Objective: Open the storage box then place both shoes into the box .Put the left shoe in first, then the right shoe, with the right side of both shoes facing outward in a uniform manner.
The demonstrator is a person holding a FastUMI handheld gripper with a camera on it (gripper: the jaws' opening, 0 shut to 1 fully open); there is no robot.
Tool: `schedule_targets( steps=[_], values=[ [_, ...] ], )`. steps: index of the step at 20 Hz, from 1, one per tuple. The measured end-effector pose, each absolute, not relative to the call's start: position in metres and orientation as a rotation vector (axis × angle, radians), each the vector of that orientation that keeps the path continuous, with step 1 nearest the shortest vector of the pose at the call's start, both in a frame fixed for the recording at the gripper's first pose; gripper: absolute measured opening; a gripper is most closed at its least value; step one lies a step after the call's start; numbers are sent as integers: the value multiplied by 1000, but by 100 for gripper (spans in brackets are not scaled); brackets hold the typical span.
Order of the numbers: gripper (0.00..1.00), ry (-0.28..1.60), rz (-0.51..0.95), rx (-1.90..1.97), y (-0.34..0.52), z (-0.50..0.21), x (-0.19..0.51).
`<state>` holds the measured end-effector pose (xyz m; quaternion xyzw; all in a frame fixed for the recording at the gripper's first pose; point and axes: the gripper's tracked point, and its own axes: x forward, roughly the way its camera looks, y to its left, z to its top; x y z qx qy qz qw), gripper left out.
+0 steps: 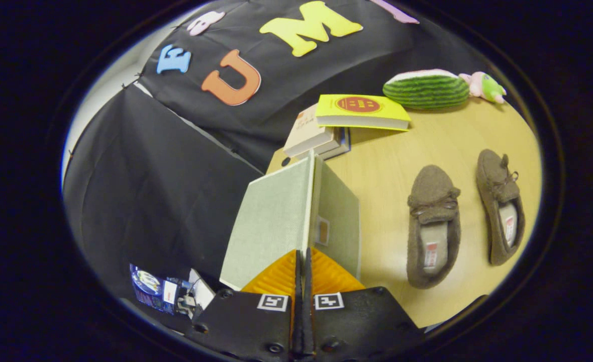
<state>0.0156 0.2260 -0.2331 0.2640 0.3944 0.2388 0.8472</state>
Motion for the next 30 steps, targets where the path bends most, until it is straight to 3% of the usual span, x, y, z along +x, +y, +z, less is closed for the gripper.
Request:
schedule_targets(
  steps=[14, 19, 23, 26, 28, 30],
  values=[
    [6, 566, 702, 375, 340, -77, -2],
    [6, 537, 772, 325, 405, -65, -17],
    [21, 511, 779, 296, 423, -63, -27],
    [60, 486, 754, 286, 420, -64, -23],
    [72, 470, 728, 279, 410, -61, -20],
    [78, 460, 690, 262, 398, -63, -16]
  ],
)
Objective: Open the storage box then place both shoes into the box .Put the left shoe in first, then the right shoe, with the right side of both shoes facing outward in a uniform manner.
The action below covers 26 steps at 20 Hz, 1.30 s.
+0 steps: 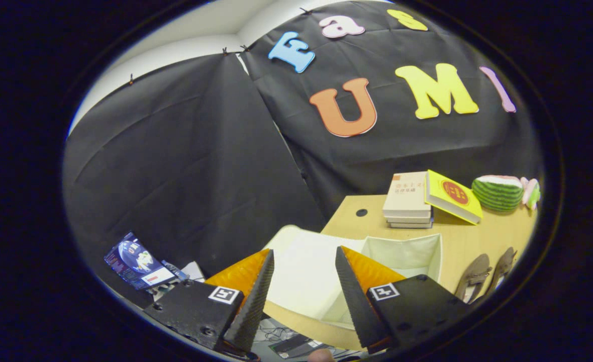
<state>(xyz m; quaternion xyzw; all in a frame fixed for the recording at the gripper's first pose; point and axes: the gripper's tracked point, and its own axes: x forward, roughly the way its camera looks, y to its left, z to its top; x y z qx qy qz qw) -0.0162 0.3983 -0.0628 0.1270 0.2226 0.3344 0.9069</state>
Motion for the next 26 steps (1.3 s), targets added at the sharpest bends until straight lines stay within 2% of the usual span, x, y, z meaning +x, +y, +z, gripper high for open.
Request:
schedule_targets(
  steps=[4, 18, 26],
  values=[
    [94, 440, 608, 228, 364, -68, -10],
    [94, 367, 334, 105, 169, -89, 7],
    [94, 511, 245, 106, 77, -165, 17]
  ],
)
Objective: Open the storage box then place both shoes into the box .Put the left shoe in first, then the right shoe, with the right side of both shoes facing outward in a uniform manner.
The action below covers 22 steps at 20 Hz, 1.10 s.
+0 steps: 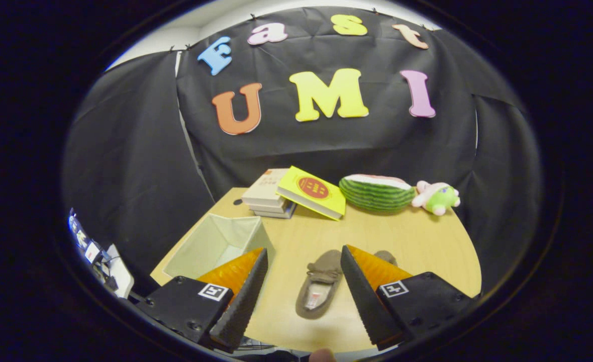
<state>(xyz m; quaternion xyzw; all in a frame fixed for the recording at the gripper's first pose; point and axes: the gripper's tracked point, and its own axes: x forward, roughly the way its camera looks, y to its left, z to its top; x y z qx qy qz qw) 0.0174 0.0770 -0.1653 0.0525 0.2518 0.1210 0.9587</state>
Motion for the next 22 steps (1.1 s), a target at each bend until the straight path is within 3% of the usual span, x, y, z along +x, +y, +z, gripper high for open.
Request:
schedule_targets(
  steps=[8, 15, 18, 22],
  values=[
    [94, 803, 208, 149, 54, -308, 50],
    [90, 1024, 212, 232, 64, -378, 60],
    [76, 1081, 213, 253, 67, -390, 61],
    [40, 1183, 181, 331, 70, -400, 55]
  ],
)
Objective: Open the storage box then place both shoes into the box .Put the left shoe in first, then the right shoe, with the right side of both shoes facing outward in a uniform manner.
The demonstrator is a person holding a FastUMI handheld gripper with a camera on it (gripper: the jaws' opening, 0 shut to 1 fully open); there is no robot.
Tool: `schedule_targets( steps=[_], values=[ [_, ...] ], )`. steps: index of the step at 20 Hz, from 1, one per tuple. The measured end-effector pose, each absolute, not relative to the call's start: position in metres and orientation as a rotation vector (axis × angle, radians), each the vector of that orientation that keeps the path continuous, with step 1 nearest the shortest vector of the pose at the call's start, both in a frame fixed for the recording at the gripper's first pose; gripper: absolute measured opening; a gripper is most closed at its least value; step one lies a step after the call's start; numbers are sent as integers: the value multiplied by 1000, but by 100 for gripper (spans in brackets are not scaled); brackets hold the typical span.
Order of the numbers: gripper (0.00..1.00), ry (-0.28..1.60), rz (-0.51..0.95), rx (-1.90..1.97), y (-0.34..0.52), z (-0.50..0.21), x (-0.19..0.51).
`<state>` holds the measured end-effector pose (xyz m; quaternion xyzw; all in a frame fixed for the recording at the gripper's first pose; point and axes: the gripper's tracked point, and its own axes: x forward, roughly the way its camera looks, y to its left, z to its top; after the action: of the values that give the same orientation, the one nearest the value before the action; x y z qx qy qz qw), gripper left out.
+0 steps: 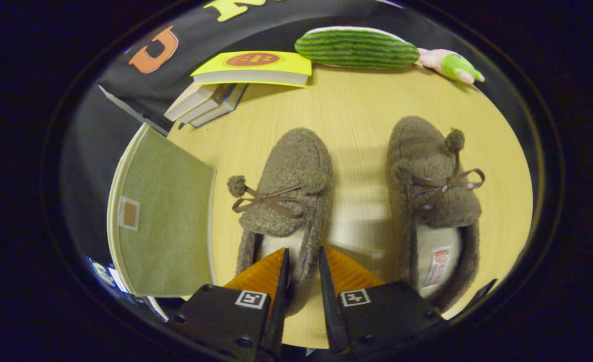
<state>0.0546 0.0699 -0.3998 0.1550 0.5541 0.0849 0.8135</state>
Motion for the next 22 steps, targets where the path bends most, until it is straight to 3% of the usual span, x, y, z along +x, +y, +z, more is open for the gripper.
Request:
schedule_targets(
  steps=[7, 14, 22],
  values=[
    [7, 1242, 129, 383, 68, -396, 54],
    [6, 1239, 120, 563, 96, -341, 25],
    [6, 1132, 206, 587, 159, -208, -3]
  ],
)
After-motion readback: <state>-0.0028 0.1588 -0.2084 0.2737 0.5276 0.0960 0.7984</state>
